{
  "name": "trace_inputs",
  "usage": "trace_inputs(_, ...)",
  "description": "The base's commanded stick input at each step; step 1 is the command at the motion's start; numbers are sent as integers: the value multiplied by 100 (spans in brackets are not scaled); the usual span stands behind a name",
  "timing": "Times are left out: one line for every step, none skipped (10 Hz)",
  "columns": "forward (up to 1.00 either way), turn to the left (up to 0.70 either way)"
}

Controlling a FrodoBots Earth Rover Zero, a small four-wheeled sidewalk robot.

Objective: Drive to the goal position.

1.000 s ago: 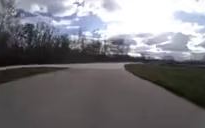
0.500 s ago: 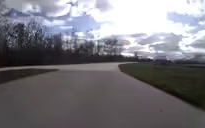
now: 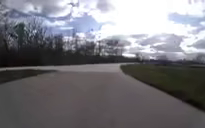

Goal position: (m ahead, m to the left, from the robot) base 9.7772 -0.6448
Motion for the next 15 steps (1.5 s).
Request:
trace_inputs(100, 0)
trace_inputs(100, 0)
trace_inputs(100, 0)
trace_inputs(100, 0)
trace_inputs(100, 0)
trace_inputs(100, 0)
trace_inputs(100, 0)
trace_inputs(100, 0)
trace_inputs(100, 0)
trace_inputs(100, 0)
trace_inputs(100, 0)
trace_inputs(100, 0)
trace_inputs(100, 0)
trace_inputs(100, -20)
trace_inputs(100, -37)
